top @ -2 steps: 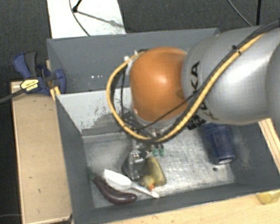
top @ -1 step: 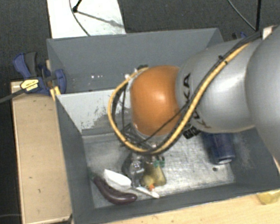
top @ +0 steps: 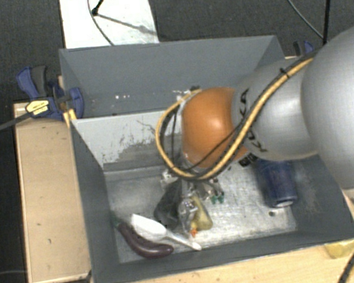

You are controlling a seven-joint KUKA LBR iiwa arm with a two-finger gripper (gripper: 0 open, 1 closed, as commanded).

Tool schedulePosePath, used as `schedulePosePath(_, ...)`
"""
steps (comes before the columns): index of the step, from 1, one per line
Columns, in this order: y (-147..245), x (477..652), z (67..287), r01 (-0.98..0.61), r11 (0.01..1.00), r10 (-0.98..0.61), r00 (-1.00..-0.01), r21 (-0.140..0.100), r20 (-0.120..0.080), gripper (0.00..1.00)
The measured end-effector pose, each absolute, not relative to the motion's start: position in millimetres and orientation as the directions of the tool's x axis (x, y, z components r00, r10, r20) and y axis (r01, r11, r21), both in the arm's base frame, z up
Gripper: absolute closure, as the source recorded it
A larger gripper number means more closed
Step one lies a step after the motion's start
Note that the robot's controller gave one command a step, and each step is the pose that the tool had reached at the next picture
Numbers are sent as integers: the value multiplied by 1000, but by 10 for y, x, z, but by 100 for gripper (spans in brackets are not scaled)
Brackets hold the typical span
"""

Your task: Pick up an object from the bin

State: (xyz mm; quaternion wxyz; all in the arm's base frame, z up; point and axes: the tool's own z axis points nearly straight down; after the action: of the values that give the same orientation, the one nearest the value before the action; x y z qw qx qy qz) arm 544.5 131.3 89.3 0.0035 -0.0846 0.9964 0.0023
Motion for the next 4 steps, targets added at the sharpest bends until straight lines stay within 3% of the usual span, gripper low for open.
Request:
schedulePosePath(1, 1263, 5512, 830, -182, 983, -182, -983, 14, -5, 100)
schedulePosePath(2, 1239, 5524, 817, -177, 984, -177, -984, 11, -10, 0)
schedulePosePath(3, 1238, 5525, 825, -174, 985, -173, -985, 11, -9, 100)
schedulePosePath(4, 1238, 5525, 826, -172, 985, -172, -985, 11, -9, 100)
